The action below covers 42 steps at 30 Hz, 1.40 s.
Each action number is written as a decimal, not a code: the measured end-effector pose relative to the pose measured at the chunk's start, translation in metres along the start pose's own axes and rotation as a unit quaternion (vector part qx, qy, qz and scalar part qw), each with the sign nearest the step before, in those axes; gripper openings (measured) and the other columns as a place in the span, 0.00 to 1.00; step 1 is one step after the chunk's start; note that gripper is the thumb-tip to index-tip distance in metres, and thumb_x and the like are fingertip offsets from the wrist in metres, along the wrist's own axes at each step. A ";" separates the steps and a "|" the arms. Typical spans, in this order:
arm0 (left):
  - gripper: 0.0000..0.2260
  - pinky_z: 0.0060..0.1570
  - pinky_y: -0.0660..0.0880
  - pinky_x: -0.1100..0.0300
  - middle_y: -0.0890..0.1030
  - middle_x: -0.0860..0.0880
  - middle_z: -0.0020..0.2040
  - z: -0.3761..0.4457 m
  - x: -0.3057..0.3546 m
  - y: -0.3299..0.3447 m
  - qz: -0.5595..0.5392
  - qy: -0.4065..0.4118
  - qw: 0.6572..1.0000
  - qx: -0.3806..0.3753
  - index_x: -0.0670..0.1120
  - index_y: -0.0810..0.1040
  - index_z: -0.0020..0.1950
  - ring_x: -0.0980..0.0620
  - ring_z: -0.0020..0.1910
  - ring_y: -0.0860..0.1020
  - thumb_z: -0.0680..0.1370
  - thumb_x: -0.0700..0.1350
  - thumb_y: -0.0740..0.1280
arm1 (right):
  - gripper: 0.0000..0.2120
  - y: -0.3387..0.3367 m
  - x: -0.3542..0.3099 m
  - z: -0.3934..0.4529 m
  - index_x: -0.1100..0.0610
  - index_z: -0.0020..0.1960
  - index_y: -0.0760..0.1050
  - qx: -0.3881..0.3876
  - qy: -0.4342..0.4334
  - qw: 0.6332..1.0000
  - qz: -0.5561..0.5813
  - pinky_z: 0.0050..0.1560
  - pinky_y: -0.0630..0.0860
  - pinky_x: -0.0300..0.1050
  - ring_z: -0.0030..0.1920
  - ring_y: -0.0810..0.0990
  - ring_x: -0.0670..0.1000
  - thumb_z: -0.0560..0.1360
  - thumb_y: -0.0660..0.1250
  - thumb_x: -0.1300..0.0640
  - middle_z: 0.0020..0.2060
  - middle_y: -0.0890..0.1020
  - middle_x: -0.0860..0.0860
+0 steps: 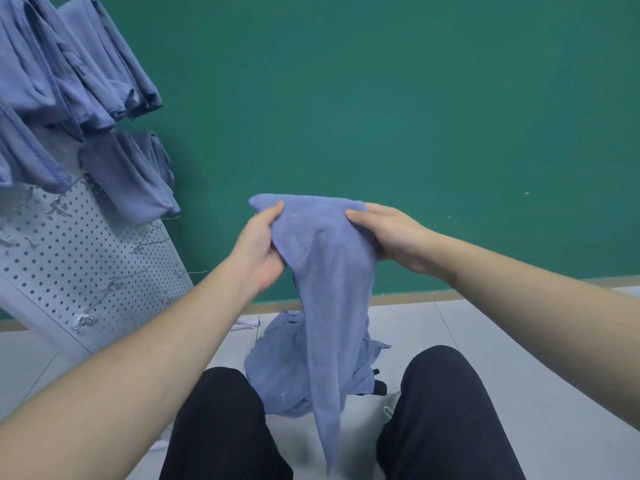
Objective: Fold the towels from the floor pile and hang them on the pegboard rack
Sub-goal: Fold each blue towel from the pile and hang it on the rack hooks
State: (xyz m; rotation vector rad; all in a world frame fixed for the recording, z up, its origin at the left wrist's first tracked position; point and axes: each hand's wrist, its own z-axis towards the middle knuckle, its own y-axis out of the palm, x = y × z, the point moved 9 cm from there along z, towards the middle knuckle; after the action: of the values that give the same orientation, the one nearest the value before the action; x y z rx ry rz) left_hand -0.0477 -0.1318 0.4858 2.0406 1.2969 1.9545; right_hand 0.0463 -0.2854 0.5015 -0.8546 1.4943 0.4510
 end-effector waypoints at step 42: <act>0.21 0.63 0.75 0.49 0.81 0.47 0.65 -0.018 -0.035 0.014 0.150 -0.033 0.978 -0.143 0.49 0.68 0.74 0.48 0.65 0.79 0.82 0.48 0.66 | 0.12 -0.005 0.001 -0.004 0.48 0.59 0.80 0.044 0.016 0.998 -0.038 0.54 0.83 0.50 0.54 0.85 0.47 0.83 0.59 0.51 0.51 0.86 0.44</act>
State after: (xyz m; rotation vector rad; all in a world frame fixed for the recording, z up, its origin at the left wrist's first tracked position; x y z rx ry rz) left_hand -0.0509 -0.1697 0.4686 2.2281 0.6746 2.0214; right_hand 0.0472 -0.2914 0.5017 -0.8498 1.4954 0.3149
